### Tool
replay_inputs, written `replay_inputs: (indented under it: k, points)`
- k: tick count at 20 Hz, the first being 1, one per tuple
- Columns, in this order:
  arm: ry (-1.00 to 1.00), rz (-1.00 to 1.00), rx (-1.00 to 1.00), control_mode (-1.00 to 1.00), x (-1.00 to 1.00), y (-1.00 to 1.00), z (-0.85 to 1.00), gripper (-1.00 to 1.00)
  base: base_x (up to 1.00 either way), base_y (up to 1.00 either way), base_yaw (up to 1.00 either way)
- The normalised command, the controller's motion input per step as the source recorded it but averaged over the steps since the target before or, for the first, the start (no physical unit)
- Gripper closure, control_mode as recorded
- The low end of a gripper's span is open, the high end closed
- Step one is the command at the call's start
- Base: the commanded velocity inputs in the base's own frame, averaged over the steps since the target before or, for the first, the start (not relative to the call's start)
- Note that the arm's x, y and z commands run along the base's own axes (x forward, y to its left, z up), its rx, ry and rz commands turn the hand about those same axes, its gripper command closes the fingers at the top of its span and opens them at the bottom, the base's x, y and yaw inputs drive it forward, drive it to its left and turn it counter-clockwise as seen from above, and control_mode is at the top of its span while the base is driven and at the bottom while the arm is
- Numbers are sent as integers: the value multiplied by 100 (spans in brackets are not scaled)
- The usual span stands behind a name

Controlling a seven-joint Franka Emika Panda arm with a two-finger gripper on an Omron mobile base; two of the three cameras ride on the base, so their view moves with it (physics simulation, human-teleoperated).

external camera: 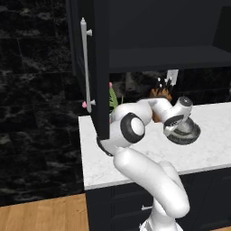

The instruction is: Pick up the bowls on the counter and stack them on top of one another in the open cabinet. Place the smaller bowl on top of the larger bowl.

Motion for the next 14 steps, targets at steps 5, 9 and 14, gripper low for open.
replay_inputs:
  k: [5, 9, 14]
  points:
    - [0, -3, 6, -100, -8, -3, 0, -100, 0, 0, 0]
    - [0, -2, 4, -100, -35, -7, 26, -100, 0, 0, 0]
    - [1, 0, 0, -100, -30, 10, 8, -100, 0, 0, 0]
